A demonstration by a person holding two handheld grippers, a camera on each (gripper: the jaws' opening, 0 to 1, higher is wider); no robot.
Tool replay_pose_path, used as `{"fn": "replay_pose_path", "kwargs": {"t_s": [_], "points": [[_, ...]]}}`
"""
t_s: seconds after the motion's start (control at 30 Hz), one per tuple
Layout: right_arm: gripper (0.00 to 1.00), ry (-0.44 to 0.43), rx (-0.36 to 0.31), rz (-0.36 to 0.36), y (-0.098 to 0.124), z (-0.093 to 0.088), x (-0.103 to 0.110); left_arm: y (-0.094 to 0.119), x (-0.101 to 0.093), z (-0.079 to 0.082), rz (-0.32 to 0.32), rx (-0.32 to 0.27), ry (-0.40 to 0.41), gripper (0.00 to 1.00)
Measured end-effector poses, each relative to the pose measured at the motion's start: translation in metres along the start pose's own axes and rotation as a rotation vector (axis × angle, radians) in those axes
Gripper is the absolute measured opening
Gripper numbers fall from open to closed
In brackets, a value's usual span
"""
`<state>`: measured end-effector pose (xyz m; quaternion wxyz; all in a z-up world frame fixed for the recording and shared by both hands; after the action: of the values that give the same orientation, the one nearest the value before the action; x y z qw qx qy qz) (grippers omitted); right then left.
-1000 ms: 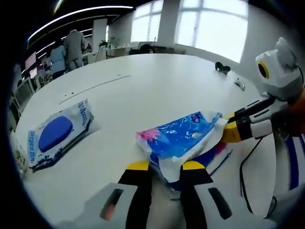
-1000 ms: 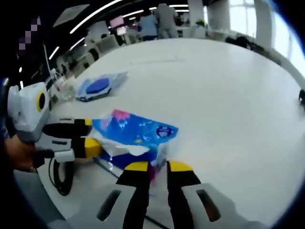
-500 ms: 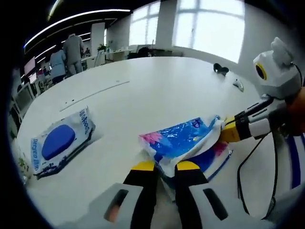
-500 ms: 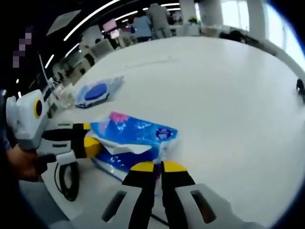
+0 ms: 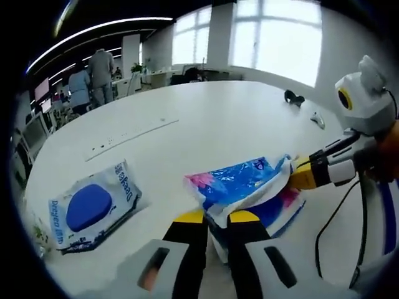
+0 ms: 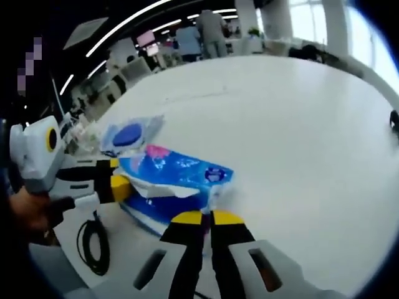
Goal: Arrange the tabletop items into an orderly group along one side of the table until the central work area is clear of visible clutter.
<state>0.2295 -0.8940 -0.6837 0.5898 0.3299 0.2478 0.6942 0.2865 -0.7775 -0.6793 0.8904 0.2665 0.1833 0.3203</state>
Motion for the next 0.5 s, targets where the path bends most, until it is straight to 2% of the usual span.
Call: {"fn": "replay_pose_path", "kwargs": {"t_s": [0.17,0.5], "points": [[0.0,0.006,-0.01,0.004,-0.006,0.016,-0.001,-0.004,0.01,0.013,0.015,-0.009,-0.01,0.09],[0.0,-0.012,-0.038,0.014,-0.02,0.049,-0.004,-0.013,0.032,0.037,0.041,-0.026,0.02,0.09]]}}
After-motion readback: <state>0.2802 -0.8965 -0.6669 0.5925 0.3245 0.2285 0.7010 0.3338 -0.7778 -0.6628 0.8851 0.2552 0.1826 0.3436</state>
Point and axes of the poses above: the point that each gripper's makers call its tool centre point, and the gripper's own axes: y roughly backward along the fingers, x roughly to its left, z roughly out of its top, the point moved 3 cm from there along y, roughly backward along the fingers, and after that the axes turned 5 degrees about y, right-handed, at the moved point
